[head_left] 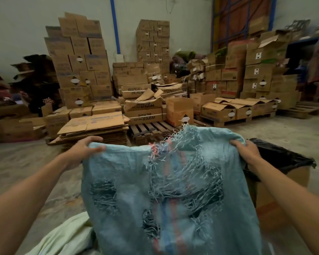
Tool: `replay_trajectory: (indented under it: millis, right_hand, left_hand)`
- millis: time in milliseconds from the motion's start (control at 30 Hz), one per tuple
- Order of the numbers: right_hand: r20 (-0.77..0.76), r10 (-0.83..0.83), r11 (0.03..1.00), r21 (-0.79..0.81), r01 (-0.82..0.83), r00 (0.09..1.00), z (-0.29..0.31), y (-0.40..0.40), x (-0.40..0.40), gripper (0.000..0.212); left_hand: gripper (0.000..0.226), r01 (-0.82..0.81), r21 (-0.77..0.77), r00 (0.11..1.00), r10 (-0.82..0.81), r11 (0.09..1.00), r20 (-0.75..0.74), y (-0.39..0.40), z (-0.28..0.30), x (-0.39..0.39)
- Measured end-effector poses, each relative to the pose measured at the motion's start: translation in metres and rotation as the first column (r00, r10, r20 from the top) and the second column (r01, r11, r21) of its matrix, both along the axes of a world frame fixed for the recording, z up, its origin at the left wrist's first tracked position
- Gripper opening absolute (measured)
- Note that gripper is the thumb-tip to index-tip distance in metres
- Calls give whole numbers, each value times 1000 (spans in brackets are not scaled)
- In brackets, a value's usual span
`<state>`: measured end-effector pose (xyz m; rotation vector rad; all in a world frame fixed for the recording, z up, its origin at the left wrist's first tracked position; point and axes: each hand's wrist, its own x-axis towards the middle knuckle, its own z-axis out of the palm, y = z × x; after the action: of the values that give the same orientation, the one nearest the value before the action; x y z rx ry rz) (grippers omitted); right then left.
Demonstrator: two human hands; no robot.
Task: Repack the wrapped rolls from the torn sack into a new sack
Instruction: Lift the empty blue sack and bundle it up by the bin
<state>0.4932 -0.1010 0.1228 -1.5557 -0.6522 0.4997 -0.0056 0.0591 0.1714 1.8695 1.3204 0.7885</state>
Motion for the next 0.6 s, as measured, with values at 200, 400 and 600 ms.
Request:
replay_trajectory:
  millis: [200, 400, 600]
  right_hand:
    - [-177, -188, 958, 182, 220, 966, -2, -4, 18, 20]
    - [122, 275, 949, 122, -289, 954, 10, -11, 7, 41]
    - [31, 363, 927, 83, -365, 931, 14, 4, -2, 49]
  left_hand:
    - [35, -165, 299, 864, 284, 940, -416, 19, -6, -16]
    - [43, -532, 64, 822, 497, 844, 279, 19, -6, 4]
    - [15, -385, -51, 758, 347, 921, 552, 6, 8, 43]
